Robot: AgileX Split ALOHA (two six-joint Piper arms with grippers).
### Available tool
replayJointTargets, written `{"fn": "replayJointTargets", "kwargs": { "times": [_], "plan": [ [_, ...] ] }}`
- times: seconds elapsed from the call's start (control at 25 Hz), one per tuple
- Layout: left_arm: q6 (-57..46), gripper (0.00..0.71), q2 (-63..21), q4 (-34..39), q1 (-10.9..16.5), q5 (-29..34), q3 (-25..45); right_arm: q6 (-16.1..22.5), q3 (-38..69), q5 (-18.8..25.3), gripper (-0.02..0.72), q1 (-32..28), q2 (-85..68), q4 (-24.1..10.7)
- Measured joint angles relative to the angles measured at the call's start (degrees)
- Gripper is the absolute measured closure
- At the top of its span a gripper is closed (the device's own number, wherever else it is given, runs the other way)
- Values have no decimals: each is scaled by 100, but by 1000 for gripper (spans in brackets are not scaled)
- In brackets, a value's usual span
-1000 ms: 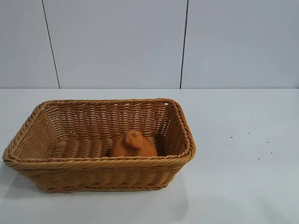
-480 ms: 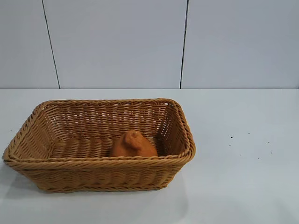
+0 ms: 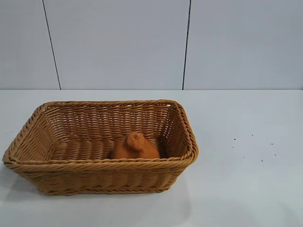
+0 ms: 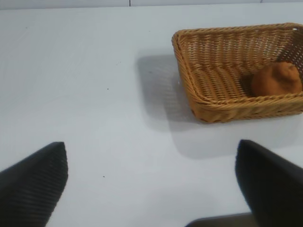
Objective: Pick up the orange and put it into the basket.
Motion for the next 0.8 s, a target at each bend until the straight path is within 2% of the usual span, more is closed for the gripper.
{"fn": "replayJointTargets", "kwargs": {
  "times": [0.8],
  "plan": [
    [0,21,0,0,0,0,0,0,39,8,159,0,0,-85]
  ]
}}
